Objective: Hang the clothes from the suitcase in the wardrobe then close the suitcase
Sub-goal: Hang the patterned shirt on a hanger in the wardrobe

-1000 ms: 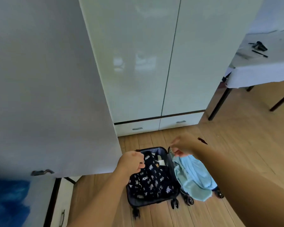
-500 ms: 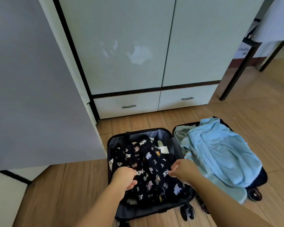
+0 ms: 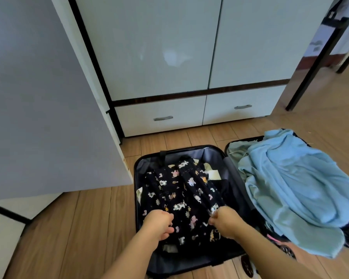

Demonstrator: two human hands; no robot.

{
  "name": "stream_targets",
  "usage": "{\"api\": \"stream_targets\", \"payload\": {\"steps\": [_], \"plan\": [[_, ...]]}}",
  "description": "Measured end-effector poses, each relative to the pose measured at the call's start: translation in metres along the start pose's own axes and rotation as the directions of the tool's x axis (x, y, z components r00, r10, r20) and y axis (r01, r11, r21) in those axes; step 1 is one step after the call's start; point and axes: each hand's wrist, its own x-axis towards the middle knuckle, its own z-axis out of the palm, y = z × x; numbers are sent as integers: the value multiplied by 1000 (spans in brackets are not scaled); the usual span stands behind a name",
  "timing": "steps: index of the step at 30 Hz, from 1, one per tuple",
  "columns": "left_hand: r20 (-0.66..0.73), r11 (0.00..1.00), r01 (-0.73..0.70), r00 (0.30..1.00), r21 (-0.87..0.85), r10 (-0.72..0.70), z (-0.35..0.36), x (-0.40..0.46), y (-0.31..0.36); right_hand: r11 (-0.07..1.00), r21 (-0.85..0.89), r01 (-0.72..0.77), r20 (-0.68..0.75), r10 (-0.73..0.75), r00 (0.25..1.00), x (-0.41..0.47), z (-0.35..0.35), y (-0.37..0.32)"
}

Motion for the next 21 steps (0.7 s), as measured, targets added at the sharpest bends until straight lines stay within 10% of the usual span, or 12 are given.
{"api": "stream_targets", "payload": {"steps": [5, 11, 21], "plan": [[150, 966, -215, 970, 143, 193, -5, -46, 38, 719, 683, 133, -16, -168, 986, -45, -77, -35], [450, 753, -606, 764, 256, 463, -24, -168, 125, 449, 862, 234, -90, -318, 944, -148, -211, -119], [73, 569, -788, 599, 236, 798, -98, -468, 346, 326, 803, 500, -270, -548, 792, -371, -471, -242]]}}
